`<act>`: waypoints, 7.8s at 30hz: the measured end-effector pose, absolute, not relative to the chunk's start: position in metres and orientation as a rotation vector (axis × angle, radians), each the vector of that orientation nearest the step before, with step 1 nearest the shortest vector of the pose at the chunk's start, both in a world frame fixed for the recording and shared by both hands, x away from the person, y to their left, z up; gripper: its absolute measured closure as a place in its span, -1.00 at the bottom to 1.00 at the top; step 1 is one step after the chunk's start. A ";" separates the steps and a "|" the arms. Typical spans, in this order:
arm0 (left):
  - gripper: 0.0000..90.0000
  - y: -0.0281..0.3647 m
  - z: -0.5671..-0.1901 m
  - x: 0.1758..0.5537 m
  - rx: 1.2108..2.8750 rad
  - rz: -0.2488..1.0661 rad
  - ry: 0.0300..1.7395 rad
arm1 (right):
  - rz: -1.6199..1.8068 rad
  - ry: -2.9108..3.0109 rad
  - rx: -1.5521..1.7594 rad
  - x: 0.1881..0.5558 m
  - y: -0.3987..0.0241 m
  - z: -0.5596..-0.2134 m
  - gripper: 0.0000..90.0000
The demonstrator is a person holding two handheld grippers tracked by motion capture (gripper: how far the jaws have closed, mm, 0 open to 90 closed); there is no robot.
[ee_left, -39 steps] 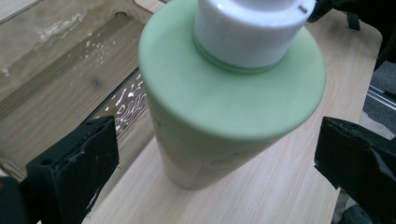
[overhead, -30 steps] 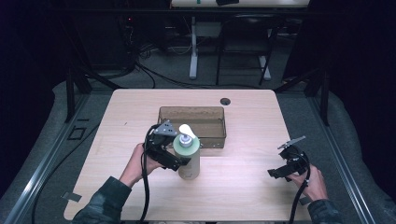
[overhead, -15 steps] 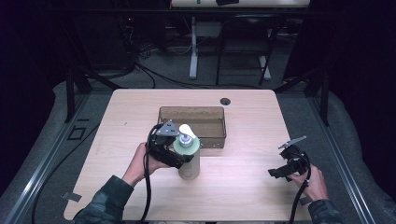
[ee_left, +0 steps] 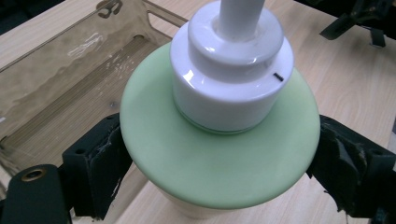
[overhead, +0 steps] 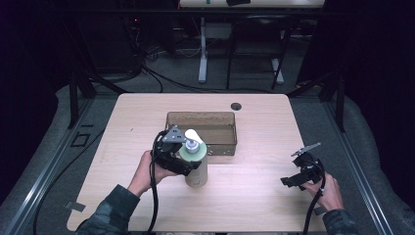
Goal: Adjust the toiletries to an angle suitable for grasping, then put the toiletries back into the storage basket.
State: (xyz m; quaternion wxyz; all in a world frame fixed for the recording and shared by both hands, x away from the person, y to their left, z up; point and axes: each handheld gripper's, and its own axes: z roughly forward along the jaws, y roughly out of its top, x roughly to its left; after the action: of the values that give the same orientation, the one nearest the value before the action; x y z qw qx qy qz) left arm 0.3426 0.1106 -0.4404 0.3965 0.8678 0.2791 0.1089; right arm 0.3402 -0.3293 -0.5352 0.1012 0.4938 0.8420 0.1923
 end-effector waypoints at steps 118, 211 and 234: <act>-0.93 0.163 -0.361 0.381 2.272 0.350 0.679 | 0.596 2.516 1.430 0.343 -0.326 -0.534 -1.00; 0.37 0.140 -0.316 0.384 2.619 0.312 0.516 | 0.586 2.522 1.405 0.343 -0.327 -0.534 -0.99; 0.38 0.146 -0.294 0.382 2.587 0.358 0.572 | 0.602 2.522 1.397 0.343 -0.327 -0.533 -0.99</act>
State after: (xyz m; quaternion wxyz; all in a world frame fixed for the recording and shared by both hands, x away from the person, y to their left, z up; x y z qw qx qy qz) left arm 0.3820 0.1460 -0.2944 0.2317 0.9413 0.2080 0.1303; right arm 0.3432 -0.3273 -0.5334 0.0979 0.4720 0.8522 0.2034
